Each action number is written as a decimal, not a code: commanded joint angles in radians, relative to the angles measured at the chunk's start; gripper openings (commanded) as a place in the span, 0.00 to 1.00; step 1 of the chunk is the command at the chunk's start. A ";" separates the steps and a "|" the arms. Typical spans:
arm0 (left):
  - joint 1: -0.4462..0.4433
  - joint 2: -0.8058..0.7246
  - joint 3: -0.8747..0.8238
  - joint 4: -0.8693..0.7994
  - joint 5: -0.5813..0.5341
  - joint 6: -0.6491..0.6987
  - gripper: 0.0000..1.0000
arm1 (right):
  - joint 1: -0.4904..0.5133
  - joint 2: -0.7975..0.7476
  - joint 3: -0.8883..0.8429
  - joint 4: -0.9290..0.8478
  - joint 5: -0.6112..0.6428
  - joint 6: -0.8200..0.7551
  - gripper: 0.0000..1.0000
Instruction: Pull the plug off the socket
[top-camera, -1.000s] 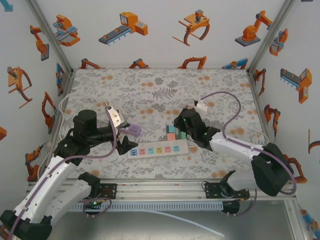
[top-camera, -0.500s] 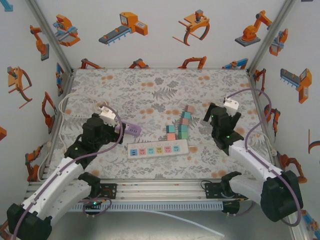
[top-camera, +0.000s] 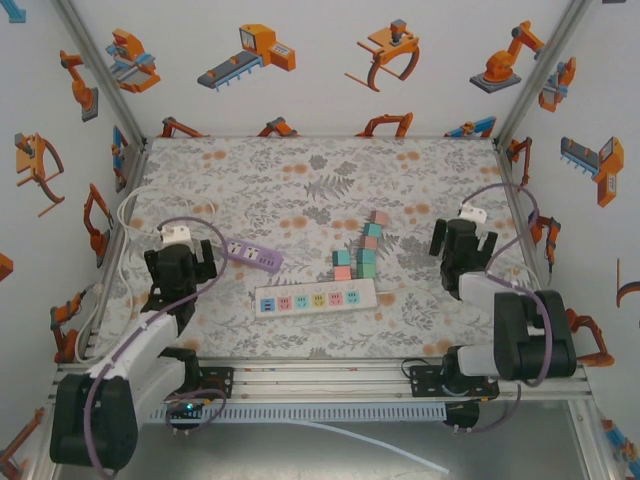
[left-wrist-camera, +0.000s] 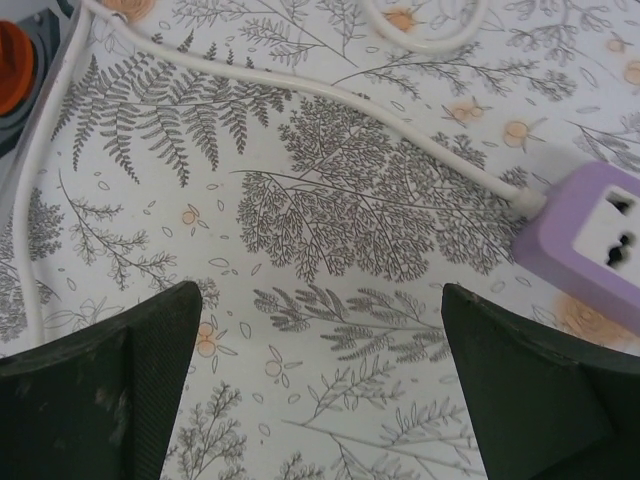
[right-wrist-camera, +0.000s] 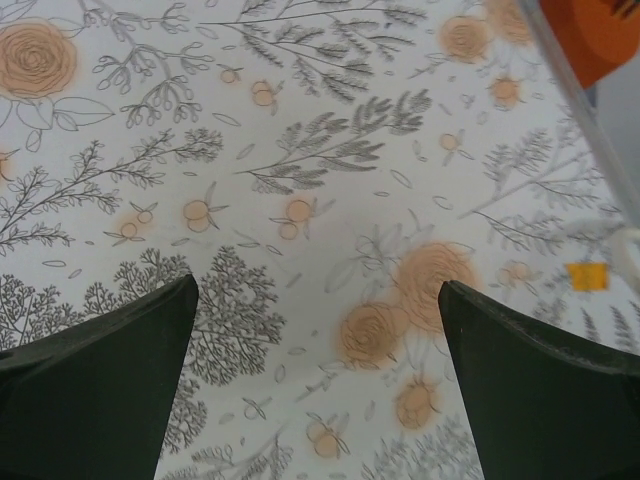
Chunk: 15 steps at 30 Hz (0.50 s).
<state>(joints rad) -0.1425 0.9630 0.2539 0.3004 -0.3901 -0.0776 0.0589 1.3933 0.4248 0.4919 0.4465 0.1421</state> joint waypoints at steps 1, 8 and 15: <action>0.042 0.102 -0.004 0.233 0.110 -0.030 0.97 | -0.018 0.101 -0.004 0.281 -0.089 -0.059 0.95; 0.091 0.344 0.085 0.422 0.224 0.016 0.97 | -0.054 0.137 -0.092 0.457 -0.267 -0.074 0.98; 0.132 0.580 0.140 0.560 0.321 0.023 0.97 | -0.054 0.151 -0.070 0.439 -0.181 -0.046 0.99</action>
<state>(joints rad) -0.0257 1.4506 0.3725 0.7334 -0.1402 -0.0689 0.0097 1.5398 0.3359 0.8650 0.2337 0.0822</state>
